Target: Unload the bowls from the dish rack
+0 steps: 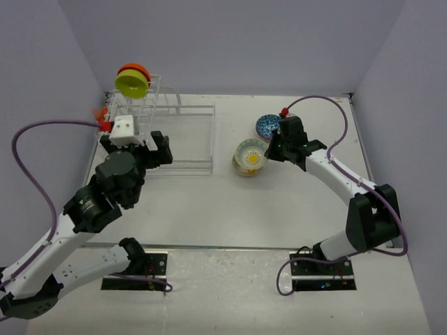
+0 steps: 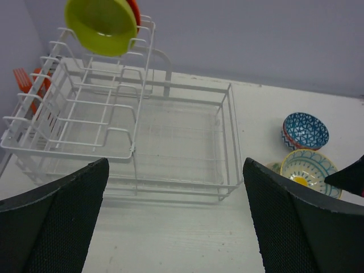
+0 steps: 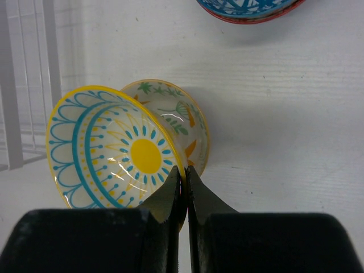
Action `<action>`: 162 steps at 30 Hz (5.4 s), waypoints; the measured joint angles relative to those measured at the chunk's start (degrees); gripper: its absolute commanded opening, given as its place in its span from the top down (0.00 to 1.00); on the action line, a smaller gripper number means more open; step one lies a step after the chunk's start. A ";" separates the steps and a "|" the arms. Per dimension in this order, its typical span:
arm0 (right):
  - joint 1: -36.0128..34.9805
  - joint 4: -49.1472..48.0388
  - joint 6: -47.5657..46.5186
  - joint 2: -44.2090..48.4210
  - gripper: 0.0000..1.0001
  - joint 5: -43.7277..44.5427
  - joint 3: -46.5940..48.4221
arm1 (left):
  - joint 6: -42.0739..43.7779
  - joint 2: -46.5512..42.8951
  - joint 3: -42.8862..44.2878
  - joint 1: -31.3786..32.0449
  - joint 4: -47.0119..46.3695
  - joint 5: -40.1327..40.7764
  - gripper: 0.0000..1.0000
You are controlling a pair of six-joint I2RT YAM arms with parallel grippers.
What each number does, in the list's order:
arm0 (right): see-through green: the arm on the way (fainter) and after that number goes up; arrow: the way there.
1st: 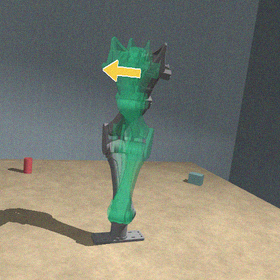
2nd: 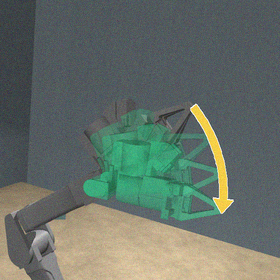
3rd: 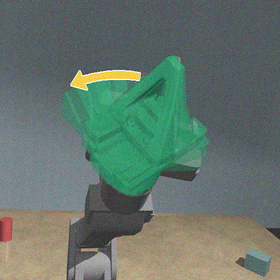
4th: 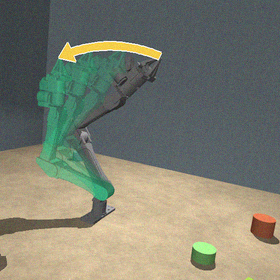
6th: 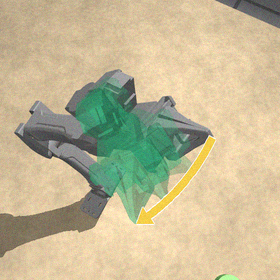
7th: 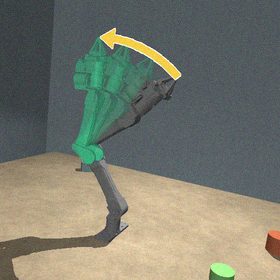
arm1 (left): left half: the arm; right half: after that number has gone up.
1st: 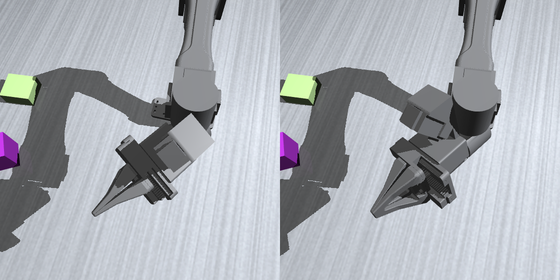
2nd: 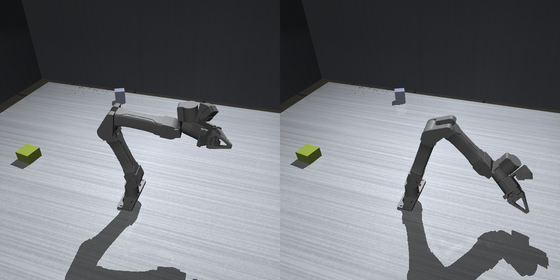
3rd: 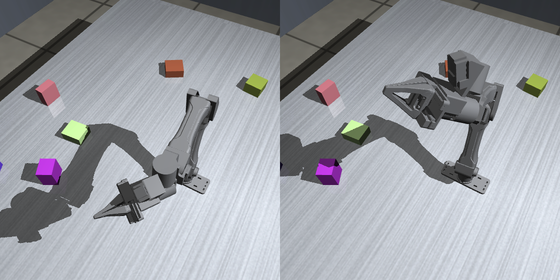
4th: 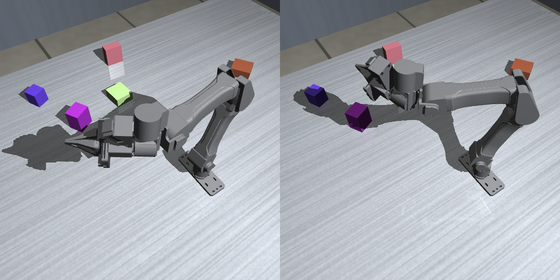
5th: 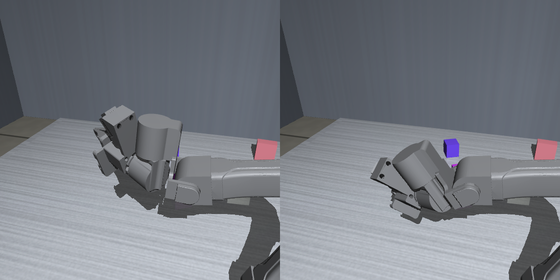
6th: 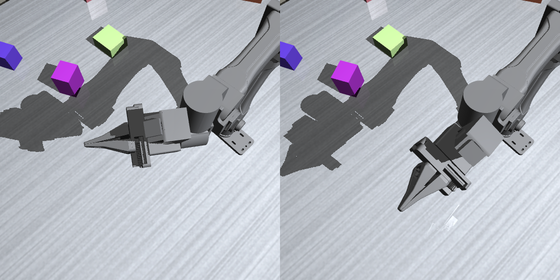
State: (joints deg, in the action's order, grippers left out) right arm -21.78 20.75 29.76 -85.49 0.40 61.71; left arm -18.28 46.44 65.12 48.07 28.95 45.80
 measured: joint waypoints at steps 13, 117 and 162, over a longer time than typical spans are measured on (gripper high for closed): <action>0.74 -6.43 1.73 -7.93 0.94 -4.92 -0.44 | -1.64 -6.38 -7.78 -0.07 1.03 3.69 0.00; 1.55 4.24 -0.90 51.76 0.15 -14.91 -14.62 | -54.18 45.07 10.16 -55.82 -39.45 -45.97 0.53; 1.55 4.15 -0.96 53.77 0.15 -16.48 -16.13 | -57.66 43.30 8.39 -56.13 -45.48 -49.88 1.00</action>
State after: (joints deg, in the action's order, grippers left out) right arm -20.23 24.91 28.80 -31.73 -16.08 45.58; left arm -75.94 89.73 73.52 -8.05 -16.53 -4.08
